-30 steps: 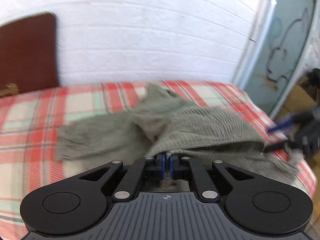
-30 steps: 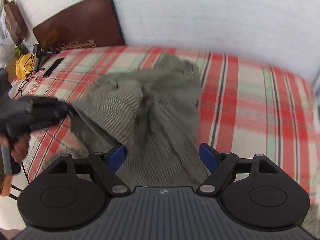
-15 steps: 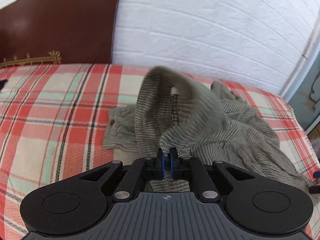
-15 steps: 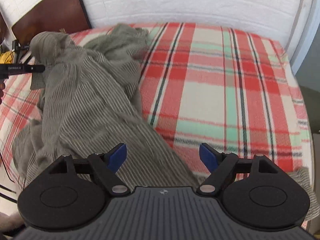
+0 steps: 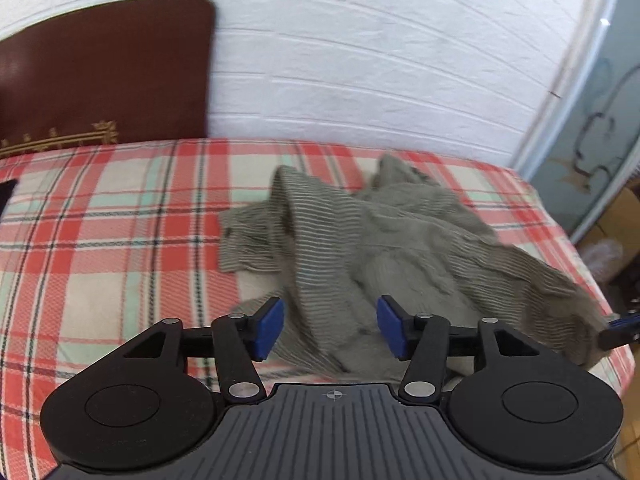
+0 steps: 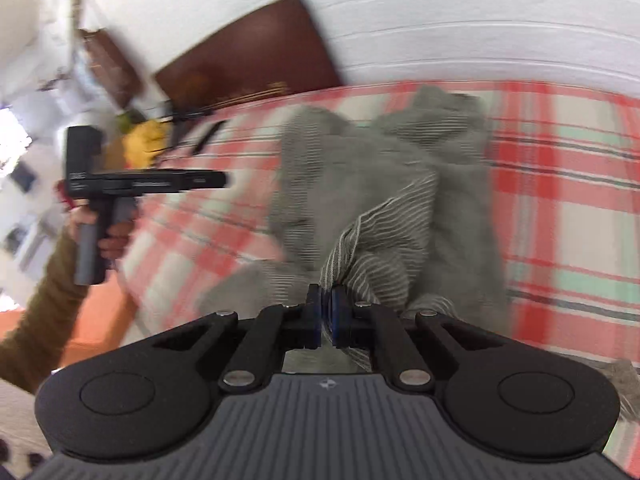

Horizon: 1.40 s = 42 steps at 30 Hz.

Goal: Fold clothes

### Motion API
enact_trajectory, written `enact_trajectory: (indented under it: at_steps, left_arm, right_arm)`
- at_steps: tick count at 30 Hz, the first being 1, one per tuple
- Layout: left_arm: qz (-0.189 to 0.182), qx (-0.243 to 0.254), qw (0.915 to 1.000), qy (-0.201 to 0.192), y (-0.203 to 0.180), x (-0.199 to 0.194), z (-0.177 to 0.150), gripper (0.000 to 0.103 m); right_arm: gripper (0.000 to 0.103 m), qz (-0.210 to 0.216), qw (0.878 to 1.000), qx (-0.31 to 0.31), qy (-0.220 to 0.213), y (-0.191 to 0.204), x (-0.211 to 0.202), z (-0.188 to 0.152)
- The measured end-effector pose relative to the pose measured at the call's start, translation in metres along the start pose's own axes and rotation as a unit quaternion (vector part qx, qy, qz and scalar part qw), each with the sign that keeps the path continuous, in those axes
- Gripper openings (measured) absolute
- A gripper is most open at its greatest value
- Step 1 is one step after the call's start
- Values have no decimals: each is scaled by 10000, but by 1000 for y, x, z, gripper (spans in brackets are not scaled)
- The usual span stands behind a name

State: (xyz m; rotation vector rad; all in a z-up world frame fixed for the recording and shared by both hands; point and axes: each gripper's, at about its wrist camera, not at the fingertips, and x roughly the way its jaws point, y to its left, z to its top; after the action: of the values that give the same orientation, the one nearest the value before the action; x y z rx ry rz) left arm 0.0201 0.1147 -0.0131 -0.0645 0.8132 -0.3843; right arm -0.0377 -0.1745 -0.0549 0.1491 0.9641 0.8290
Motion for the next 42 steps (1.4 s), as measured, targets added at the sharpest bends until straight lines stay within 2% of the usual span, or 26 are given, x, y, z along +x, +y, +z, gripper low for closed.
enact_trajectory:
  at_steps: [4, 9, 14, 22, 23, 24, 25, 29, 30, 33, 37, 39, 42]
  left_arm:
    - [-366, 258, 9990, 88, -20, -9, -10, 74]
    - [-850, 346, 9955, 244, -29, -17, -23, 81]
    - [-937, 383, 9944, 310, -33, -9, -28, 81]
    - [-854, 230, 9952, 421, -46, 40, -13, 81]
    - [-859, 192, 9952, 417, -47, 46, -11, 74]
    - [-863, 154, 9953, 413, -48, 52, -9, 56]
    - [-807, 167, 9958, 401, -47, 53, -10, 2]
    - [-453, 325, 9979, 338, -42, 44, -19, 0]
    - [-365, 364, 9981, 322, -40, 42, -21, 0]
    - [-109, 250, 9993, 258, -21, 24, -35, 0]
    - [186, 24, 9996, 193, 8, -3, -55, 0]
    - [199, -166, 9995, 191, 21, -12, -65, 0]
    - [258, -417, 9987, 136, 35, -22, -78, 0]
  right_arm:
    - [5, 435, 9974, -530, 223, 43, 31, -2]
    - [5, 766, 9933, -729, 459, 64, 61, -6]
    - [5, 962, 9899, -808, 663, 68, 80, -9]
    - [5, 1116, 9853, -1003, 816, 77, 85, -18]
    - [5, 1124, 9846, -1039, 841, 78, 86, -19]
    - [5, 1133, 9839, -1076, 866, 80, 87, -20]
    - [5, 1118, 9838, -1100, 872, 80, 86, -21]
    - [13, 889, 9873, -1137, 668, 72, 68, -19]
    - [17, 809, 9890, -1113, 550, 68, 61, -16]
    - [20, 562, 9929, -1030, 176, 55, 40, -4]
    - [26, -16, 9931, -1155, -209, 39, 25, 16]
    - [32, -355, 9907, -1289, -258, 32, 28, 31]
    - [34, -864, 9851, -1464, -259, 18, 38, 54]
